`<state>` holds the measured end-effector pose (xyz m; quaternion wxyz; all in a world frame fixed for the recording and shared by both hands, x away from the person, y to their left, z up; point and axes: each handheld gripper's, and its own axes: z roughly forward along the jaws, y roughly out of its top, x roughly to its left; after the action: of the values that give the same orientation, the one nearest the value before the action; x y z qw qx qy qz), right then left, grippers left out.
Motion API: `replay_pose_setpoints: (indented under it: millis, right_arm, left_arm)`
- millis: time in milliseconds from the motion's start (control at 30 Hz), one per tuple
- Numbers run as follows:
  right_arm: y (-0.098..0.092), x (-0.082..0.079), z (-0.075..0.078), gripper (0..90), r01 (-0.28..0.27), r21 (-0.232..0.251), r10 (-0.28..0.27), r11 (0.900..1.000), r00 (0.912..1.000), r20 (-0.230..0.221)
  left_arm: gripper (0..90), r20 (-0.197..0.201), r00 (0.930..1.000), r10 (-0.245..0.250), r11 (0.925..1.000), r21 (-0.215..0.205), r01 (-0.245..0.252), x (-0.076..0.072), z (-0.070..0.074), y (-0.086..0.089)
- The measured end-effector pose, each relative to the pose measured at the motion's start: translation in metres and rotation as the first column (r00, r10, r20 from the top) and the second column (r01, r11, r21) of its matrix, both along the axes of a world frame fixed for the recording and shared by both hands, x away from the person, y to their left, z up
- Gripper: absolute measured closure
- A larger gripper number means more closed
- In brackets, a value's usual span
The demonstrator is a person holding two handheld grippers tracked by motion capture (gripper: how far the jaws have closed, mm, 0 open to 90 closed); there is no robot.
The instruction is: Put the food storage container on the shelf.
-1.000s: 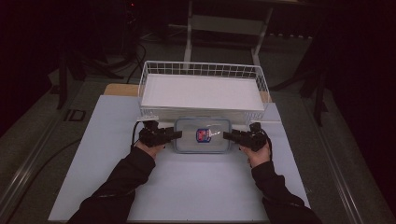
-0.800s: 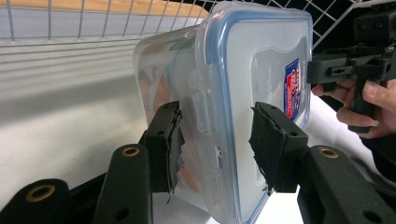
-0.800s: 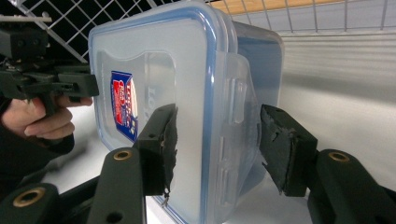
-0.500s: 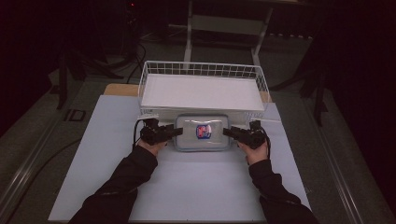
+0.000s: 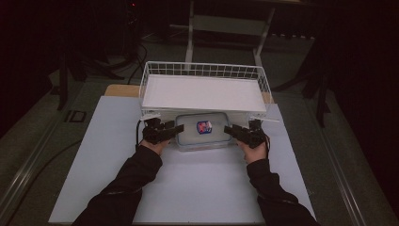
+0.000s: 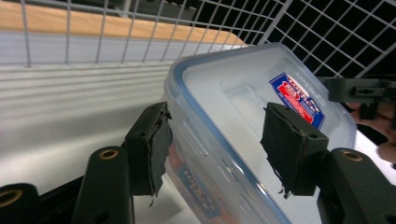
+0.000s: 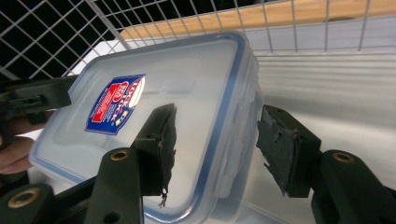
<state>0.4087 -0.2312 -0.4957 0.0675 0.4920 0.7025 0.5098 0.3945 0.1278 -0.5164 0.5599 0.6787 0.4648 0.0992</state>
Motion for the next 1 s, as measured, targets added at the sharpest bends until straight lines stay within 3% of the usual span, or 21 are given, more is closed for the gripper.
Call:
replay_pose_setpoints:
  millis: [33, 300, 367, 533, 600, 667, 767, 833, 1000]
  right_arm:
    - [0.001, 0.0, 0.0, 46.0, 0.005, -0.006, -0.004, 1.0, 1.0, 0.003]
    - [0.003, -0.005, 0.001, 41.0, 0.028, -0.025, -0.027, 0.999, 0.9994, 0.022]
    - [0.003, -0.008, 0.001, 40.0, 0.021, -0.032, -0.02, 0.999, 0.9984, 0.052]
    - [0.004, -0.02, 0.011, 39.0, 0.006, -0.057, -0.001, 0.998, 0.9958, 0.092]
    - [0.005, -0.026, 0.015, 39.2, -0.003, -0.05, 0.008, 0.999, 0.9954, 0.096]
    - [0.006, -0.033, 0.019, 39.8, -0.016, -0.043, 0.02, 0.999, 0.9947, 0.101]
    - [0.012, -0.042, 0.022, 40.6, -0.042, -0.051, 0.048, 0.998, 0.9923, 0.114]
    - [0.017, -0.048, 0.022, 42.4, -0.068, -0.048, 0.073, 0.997, 0.9913, 0.11]
    - [0.031, -0.059, 0.019, 49.8, -0.119, -0.053, 0.124, 0.991, 0.9865, 0.107]
  left_arm:
    - [41.7, 0.021, 0.9997, 0.008, 0.9998, 0.015, -0.008, -0.001, 0.0, -0.002]
    - [35.6, 0.044, 0.9988, 0.021, 0.9993, 0.03, -0.022, -0.007, 0.002, -0.004]
    - [30.1, 0.052, 0.9984, -0.022, 0.9996, 0.02, 0.021, -0.011, 0.005, -0.003]
    - [22.9, 0.059, 0.9957, -0.072, 0.9972, 0.026, 0.07, -0.024, 0.014, 0.0]
    - [19.4, 0.073, 0.9937, -0.085, 0.996, 0.034, 0.083, -0.031, 0.017, 0.002]
    - [16.0, 0.059, 0.9925, -0.107, 0.994, 0.027, 0.106, -0.038, 0.019, 0.004]
    - [12.4, 0.061, 0.9885, -0.138, 0.9895, 0.051, 0.135, -0.052, 0.024, 0.006]
    - [4.5, 0.055, 0.9863, -0.155, 0.9871, 0.047, 0.153, -0.059, 0.028, 0.007]
    - [0.1, 0.086, 0.9825, -0.165, 0.9849, 0.066, 0.16, -0.079, 0.038, 0.011]
